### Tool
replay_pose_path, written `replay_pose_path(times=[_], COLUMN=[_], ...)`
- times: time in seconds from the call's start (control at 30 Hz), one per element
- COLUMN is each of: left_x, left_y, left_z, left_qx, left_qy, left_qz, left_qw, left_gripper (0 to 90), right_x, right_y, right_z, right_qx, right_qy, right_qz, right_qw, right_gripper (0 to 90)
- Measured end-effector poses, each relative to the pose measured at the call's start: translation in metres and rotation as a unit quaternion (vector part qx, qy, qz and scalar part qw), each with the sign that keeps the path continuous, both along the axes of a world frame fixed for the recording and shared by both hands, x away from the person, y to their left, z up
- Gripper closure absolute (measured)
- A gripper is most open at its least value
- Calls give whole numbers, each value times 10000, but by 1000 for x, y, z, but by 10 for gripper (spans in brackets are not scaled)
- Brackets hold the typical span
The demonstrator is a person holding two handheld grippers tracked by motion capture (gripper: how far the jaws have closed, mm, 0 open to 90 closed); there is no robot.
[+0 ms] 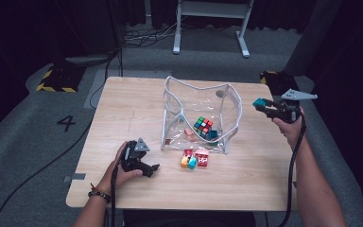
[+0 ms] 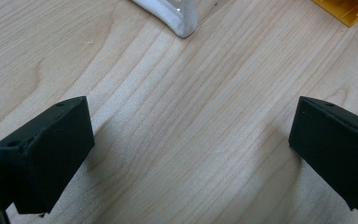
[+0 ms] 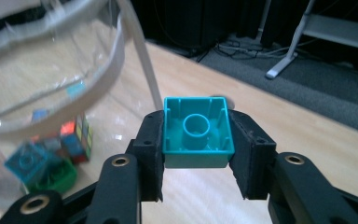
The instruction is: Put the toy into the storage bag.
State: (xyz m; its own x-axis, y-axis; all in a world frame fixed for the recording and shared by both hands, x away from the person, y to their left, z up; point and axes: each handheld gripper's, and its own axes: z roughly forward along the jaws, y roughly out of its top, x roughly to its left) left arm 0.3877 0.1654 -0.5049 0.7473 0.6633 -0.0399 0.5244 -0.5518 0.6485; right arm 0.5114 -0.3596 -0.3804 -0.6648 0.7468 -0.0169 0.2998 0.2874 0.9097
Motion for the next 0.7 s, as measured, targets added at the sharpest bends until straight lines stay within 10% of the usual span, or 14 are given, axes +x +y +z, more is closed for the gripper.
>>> replay_pose_path(times=[0.7], left_x=[0], left_y=[0], left_z=[0], left_qx=[-2], left_qy=[1], left_qz=[1], left_qw=[10000], left_gripper=[0], right_x=[-8], right_y=[72], right_z=[89], right_qx=[-468], right_qy=[-613], right_qz=[1113], right_qw=[9908], right_gripper=[595])
